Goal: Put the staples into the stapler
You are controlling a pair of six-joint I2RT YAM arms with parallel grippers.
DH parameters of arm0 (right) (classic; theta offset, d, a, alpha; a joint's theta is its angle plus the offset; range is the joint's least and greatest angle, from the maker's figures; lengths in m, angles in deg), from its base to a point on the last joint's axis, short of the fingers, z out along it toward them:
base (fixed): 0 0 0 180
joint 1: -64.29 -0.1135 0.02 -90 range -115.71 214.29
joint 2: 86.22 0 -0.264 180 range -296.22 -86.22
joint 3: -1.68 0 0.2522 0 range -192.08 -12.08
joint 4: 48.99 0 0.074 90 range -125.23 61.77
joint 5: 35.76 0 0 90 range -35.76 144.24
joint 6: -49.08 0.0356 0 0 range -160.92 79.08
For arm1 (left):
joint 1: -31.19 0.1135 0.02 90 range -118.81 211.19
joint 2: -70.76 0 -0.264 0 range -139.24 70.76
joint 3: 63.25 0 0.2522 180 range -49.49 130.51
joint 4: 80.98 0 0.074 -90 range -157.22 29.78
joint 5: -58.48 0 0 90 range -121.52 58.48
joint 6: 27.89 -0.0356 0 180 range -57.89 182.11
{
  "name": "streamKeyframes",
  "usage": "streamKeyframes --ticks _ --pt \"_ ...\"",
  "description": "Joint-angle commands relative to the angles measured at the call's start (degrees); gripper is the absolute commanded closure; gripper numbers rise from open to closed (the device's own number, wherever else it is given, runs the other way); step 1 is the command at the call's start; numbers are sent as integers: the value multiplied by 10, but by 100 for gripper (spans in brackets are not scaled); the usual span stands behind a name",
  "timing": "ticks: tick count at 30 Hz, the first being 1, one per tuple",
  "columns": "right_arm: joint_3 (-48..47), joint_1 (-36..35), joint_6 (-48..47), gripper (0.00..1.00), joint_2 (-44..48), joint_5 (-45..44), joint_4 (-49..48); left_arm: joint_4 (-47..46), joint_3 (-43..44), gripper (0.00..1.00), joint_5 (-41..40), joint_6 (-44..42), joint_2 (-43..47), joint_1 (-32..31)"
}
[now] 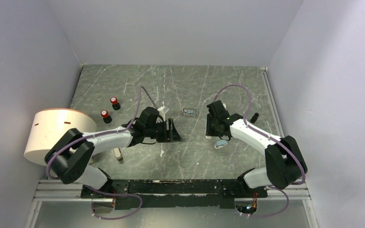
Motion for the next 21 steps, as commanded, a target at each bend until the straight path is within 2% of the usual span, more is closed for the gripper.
streamKeyframes --ticks 1,4,8,14,21 --pt "-4 -5 9 65 -15 0 3 -97 51 34 -26 35 -58 -37" --pt "-9 -10 17 60 -19 -13 13 -121 73 33 -38 48 -100 -52" --pt "-15 -12 21 58 -19 -18 21 -153 92 35 -55 66 -139 -58" --pt "-29 -13 30 75 -17 -29 26 -199 113 46 -39 81 -197 -61" --pt "-40 -13 56 82 7 -15 32 -224 143 45 -24 83 -251 -67"
